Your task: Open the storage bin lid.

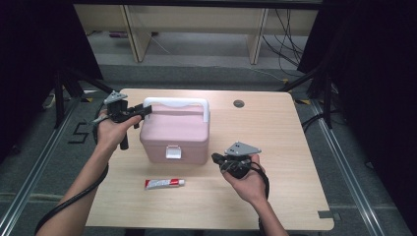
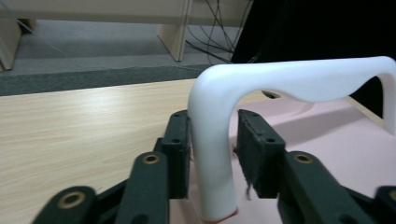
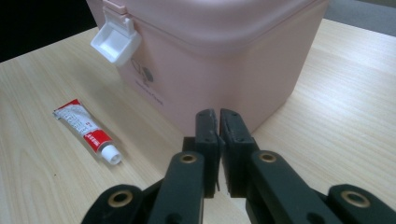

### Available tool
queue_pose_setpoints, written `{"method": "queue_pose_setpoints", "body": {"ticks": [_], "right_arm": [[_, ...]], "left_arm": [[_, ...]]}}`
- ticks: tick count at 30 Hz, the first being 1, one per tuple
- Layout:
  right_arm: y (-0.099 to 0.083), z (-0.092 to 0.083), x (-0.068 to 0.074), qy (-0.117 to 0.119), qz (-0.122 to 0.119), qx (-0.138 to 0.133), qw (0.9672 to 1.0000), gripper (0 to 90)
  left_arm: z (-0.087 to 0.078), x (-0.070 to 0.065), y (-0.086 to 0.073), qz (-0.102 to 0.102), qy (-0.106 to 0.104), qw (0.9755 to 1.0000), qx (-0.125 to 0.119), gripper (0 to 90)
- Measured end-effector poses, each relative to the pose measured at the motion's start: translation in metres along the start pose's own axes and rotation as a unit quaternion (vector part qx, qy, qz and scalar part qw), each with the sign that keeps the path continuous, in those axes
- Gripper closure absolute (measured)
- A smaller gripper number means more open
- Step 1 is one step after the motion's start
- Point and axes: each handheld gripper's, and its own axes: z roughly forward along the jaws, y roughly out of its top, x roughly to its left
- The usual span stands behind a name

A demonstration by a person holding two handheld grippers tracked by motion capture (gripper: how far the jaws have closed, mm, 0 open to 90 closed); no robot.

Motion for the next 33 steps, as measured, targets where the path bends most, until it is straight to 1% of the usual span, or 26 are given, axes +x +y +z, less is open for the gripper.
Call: {"method": "queue_pose_setpoints", "body": {"ticks": [1, 2, 3, 4, 7, 9, 11, 13, 14, 15, 16, 17, 18, 19, 20, 21, 22, 23, 24, 25, 26, 27, 28, 29, 30, 33], "right_arm": [[0.001, 0.000, -0.001, -0.002, -0.007, 0.002, 1.0000, 89.6], [0.001, 0.001, -0.001, -0.004, -0.008, -0.002, 1.0000, 90.0], [0.001, 0.003, -0.001, 0.007, -0.009, -0.004, 0.9999, 90.0], [0.001, 0.001, 0.000, 0.000, -0.008, 0.002, 1.0000, 90.0], [0.001, 0.005, 0.000, 0.006, -0.010, -0.002, 0.9999, 90.0], [0.003, 0.004, 0.003, 0.006, 0.002, 0.000, 1.0000, 90.0], [0.004, 0.003, 0.004, 0.003, 0.005, 0.004, 1.0000, 90.0], [0.007, 0.003, 0.003, 0.004, -0.007, -0.007, 0.9999, 90.0], [0.008, 0.003, 0.003, 0.006, 0.001, -0.006, 1.0000, 90.0], [0.009, 0.003, 0.003, 0.002, -0.004, -0.012, 0.9999, 90.0], [0.011, 0.003, 0.003, 0.004, 0.002, -0.008, 1.0000, 90.0], [0.012, 0.005, 0.002, 0.006, -0.006, -0.019, 0.9998, 90.0], [0.013, 0.005, 0.003, 0.008, 0.004, -0.018, 0.9998, 90.0], [0.014, 0.004, 0.002, 0.003, -0.006, -0.015, 0.9999, 90.0], [0.017, 0.004, 0.002, 0.001, -0.010, -0.025, 0.9996, 90.0], [0.017, 0.004, 0.002, 0.001, -0.010, -0.025, 0.9996, 90.0], [0.018, 0.004, 0.002, 0.001, -0.008, -0.026, 0.9996, 90.0], [0.020, 0.005, 0.004, 0.003, 0.006, -0.030, 0.9995, 90.0], [0.022, 0.005, 0.002, 0.004, -0.006, -0.034, 0.9994, 90.0], [0.024, 0.004, 0.002, 0.004, -0.006, -0.036, 0.9993, 90.0], [0.025, 0.004, 0.003, 0.005, 0.003, -0.035, 0.9994, 90.0], [0.028, 0.005, 0.002, 0.006, -0.003, -0.044, 0.9990, 90.0], [0.030, 0.005, 0.002, 0.009, 0.001, -0.048, 0.9988, 90.0], [0.032, 0.005, 0.002, 0.001, 0.002, -0.053, 0.9986, 90.0], [0.035, 0.005, 0.001, 0.000, 0.000, -0.057, 0.9984, 90.0], [0.041, 0.006, 0.000, 0.002, 0.009, -0.062, 0.9980, 90.0]], "left_arm": [[0.000, 0.001, 0.000, -0.006, 0.000, 1.0000, 0.002, 70.4], [0.000, 0.001, 0.001, -0.018, -0.002, 0.9998, 0.005, 71.1], [0.000, 0.001, 0.001, -0.021, -0.001, 0.9998, 0.006, 71.5], [-0.001, 0.000, 0.002, -0.024, 0.000, 0.9997, 0.010, 71.6], [-0.002, -0.001, 0.004, -0.037, 0.002, 0.9992, 0.018, 71.8], [-0.002, -0.001, 0.005, -0.041, 0.000, 0.9989, 0.021, 71.8], [-0.002, 0.000, 0.007, -0.043, -0.003, 0.9987, 0.027, 71.8], [-0.002, 0.000, 0.009, -0.048, -0.004, 0.9984, 0.029, 71.8], [-0.001, 0.001, 0.010, -0.050, -0.006, 0.9983, 0.029, 71.8], [-0.002, 0.001, 0.011, -0.053, -0.006, 0.9980, 0.034, 71.8], [-0.001, 0.002, 0.013, -0.057, -0.010, 0.9977, 0.035, 71.8], [-0.001, 0.002, 0.014, -0.059, -0.009, 0.9976, 0.037, 71.8], [-0.002, 0.002, 0.016, -0.061, -0.010, 0.9974, 0.038, 71.8], [-0.002, 0.002, 0.017, -0.062, -0.012, 0.9973, 0.039, 71.8], [-0.002, 0.002, 0.019, -0.063, -0.013, 0.9973, 0.037, 71.8], [-0.003, 0.002, 0.020, -0.062, -0.011, 0.9972, 0.039, 71.8], [-0.003, 0.002, 0.022, -0.063, -0.013, 0.9971, 0.040, 71.8], [-0.003, 0.002, 0.024, -0.063, -0.012, 0.9972, 0.039, 71.8], [-0.003, 0.002, 0.025, -0.064, -0.014, 0.9970, 0.041, 71.8], [-0.003, 0.003, 0.027, -0.064, -0.016, 0.9970, 0.041, 71.8], [-0.003, 0.003, 0.028, -0.064, -0.017, 0.9969, 0.042, 71.8], [-0.003, 0.003, 0.030, -0.064, -0.017, 0.9969, 0.042, 71.8], [-0.003, 0.003, 0.030, -0.065, -0.017, 0.9969, 0.041, 71.8], [-0.003, 0.003, 0.031, -0.064, -0.017, 0.9969, 0.042, 71.8], [-0.003, 0.003, 0.032, -0.064, -0.017, 0.9969, 0.042, 71.8], [-0.003, 0.003, 0.033, -0.064, -0.018, 0.9968, 0.044, 71.8]]}}
